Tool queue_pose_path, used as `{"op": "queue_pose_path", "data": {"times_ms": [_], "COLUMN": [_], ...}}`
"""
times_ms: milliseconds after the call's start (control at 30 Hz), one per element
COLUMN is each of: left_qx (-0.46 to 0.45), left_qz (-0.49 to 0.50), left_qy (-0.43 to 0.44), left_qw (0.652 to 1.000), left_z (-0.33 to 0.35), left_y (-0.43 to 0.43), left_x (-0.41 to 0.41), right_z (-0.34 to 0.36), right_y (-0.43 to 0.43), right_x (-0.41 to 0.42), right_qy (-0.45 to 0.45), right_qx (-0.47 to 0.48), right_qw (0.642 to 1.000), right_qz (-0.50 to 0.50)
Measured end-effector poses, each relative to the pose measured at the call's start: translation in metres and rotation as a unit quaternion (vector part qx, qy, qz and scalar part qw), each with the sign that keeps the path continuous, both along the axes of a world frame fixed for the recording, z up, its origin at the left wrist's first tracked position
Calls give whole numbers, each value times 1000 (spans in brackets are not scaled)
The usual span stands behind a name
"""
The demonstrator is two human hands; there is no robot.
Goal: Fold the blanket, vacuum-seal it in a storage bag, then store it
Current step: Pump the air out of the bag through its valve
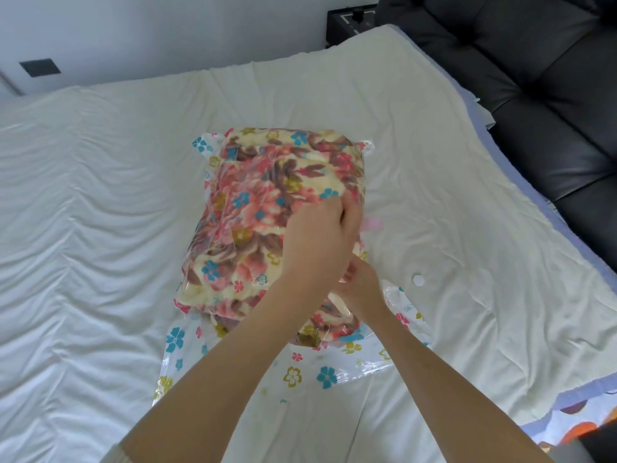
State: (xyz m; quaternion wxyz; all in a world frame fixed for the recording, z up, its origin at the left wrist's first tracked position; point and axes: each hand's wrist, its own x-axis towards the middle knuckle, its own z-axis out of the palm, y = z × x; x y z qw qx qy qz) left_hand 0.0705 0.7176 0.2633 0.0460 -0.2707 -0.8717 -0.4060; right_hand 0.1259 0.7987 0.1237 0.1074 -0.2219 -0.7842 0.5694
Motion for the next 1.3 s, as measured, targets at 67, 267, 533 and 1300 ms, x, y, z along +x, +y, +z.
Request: {"op": "queue_pose_path", "data": {"times_ms": [67, 267, 533, 1300], "left_qx": [108, -288, -73, 88], "left_qz": [50, 12, 33, 63], "left_qy": [81, -180, -56, 14], "left_qw": [990, 940, 995, 994], "left_z": [4, -69, -1, 6], "left_y": [-4, -25, -8, -7], "left_x": [6, 3, 12, 19], "right_z": [5, -8, -3, 4], "right_y": [-3, -6, 1, 2], "right_x": [3, 8, 4, 3], "right_qy": [19, -15, -12, -27], "right_qx": [6, 16, 1, -16], "right_qw": [1000, 1000, 1000, 999], "right_qz": [5, 12, 11, 27]}}
